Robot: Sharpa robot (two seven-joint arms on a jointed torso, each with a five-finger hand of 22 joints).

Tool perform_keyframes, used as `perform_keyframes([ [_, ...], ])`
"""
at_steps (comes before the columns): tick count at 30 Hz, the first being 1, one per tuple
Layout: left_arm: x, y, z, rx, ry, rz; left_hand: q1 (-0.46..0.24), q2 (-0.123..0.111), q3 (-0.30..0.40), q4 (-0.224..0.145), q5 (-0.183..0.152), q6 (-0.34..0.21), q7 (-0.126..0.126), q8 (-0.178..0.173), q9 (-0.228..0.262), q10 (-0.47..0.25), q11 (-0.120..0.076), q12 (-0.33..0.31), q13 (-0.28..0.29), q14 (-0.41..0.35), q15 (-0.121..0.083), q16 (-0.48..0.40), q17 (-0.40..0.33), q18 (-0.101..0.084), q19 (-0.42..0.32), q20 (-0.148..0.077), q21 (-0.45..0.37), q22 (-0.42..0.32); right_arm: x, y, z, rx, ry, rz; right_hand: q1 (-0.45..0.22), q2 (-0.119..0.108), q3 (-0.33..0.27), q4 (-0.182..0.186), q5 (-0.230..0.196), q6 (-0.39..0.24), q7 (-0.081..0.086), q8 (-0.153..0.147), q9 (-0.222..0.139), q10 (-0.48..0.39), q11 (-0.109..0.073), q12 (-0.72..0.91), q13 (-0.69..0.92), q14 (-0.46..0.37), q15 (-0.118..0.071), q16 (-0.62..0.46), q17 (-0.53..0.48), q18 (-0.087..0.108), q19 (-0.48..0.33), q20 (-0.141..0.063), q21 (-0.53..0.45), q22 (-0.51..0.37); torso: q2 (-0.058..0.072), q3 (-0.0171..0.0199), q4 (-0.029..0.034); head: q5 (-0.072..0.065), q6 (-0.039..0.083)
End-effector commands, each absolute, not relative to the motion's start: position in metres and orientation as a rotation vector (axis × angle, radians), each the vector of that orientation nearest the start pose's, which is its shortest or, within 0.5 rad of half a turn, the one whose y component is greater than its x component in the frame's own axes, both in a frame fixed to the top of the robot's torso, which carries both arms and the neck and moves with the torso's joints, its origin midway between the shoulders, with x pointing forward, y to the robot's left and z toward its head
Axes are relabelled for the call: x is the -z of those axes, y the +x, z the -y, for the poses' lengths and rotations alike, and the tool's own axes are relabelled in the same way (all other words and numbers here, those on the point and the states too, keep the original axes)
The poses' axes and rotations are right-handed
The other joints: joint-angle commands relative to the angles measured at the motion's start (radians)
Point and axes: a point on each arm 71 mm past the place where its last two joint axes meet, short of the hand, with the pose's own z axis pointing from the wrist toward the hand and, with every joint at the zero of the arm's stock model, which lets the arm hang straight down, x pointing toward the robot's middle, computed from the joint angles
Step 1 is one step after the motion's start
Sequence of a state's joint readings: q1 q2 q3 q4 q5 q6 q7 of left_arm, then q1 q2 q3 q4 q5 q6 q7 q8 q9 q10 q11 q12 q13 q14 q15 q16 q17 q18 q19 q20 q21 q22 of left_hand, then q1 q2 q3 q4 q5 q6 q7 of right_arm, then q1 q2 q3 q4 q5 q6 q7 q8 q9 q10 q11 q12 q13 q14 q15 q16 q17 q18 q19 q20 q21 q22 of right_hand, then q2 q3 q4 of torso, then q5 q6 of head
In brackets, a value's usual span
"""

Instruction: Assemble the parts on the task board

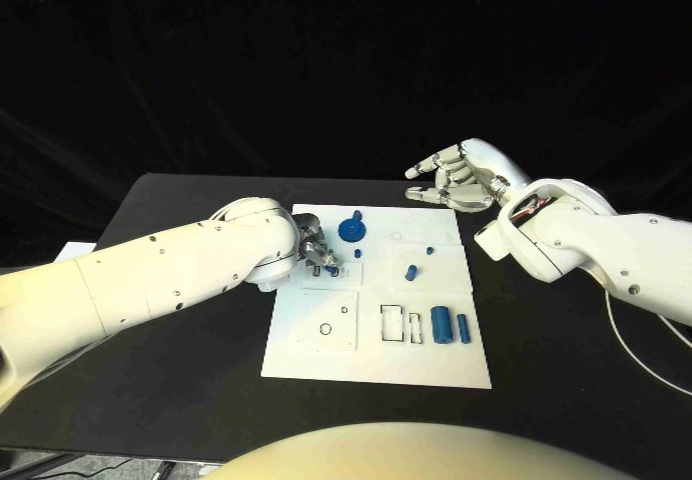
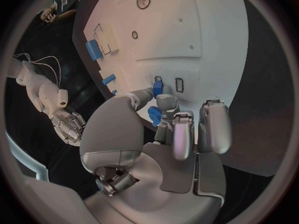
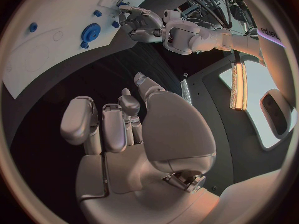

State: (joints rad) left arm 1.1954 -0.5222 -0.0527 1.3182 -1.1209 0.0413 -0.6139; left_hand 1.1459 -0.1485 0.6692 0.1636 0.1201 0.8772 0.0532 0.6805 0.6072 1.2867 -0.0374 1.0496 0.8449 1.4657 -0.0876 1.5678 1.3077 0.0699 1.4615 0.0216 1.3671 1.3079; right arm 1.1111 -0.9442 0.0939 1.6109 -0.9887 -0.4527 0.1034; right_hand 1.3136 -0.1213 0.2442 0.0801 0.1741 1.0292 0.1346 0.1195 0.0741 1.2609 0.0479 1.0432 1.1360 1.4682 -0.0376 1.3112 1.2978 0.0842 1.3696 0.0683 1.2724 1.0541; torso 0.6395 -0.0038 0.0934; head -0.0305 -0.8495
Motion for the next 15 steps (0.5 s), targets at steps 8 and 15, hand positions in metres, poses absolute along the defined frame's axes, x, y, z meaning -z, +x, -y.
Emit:
perform_keyframes([
  [8,0.2416,0.4997,-0.1105,0.394,-0.113,-2.304,-0.009,0.019,0.086,-0.102,0.004,0.03,-0.019,0.006,0.003,0.015,0.0,0.015,0.013,0.105,-0.007,0.003,0.263,-0.011,0.011,-0.005,0.008,0.035,0.1597,0.4714,0.2266,-1.016,0.296,-1.523,-0.006,0.005,-0.007,0.001,0.007,-0.006,0.002,-0.004,-0.001,-0.008,0.001,-0.005,-0.001,0.044,0.008,-0.001,0.003,0.015,-0.002,0.004,-0.007,-0.001,-0.001,0.0001,0.0011,-0.004,-0.005],
  [15,0.2423,0.4991,-0.1097,0.39,-0.106,-2.316,-0.013,0.021,0.079,-0.101,0.004,0.033,-0.021,0.008,0.002,0.017,-0.002,0.016,0.014,0.105,-0.008,0.003,0.263,-0.011,0.012,-0.006,0.009,0.035,0.1598,0.4712,0.2266,-1.016,0.295,-1.526,-0.006,0.005,-0.007,0.001,0.007,-0.006,0.002,-0.004,-0.001,-0.008,0.001,-0.005,-0.001,0.044,0.008,-0.001,0.003,0.015,-0.002,0.004,-0.007,-0.001,-0.001,0.0001,0.0016,-0.006,-0.006],
])
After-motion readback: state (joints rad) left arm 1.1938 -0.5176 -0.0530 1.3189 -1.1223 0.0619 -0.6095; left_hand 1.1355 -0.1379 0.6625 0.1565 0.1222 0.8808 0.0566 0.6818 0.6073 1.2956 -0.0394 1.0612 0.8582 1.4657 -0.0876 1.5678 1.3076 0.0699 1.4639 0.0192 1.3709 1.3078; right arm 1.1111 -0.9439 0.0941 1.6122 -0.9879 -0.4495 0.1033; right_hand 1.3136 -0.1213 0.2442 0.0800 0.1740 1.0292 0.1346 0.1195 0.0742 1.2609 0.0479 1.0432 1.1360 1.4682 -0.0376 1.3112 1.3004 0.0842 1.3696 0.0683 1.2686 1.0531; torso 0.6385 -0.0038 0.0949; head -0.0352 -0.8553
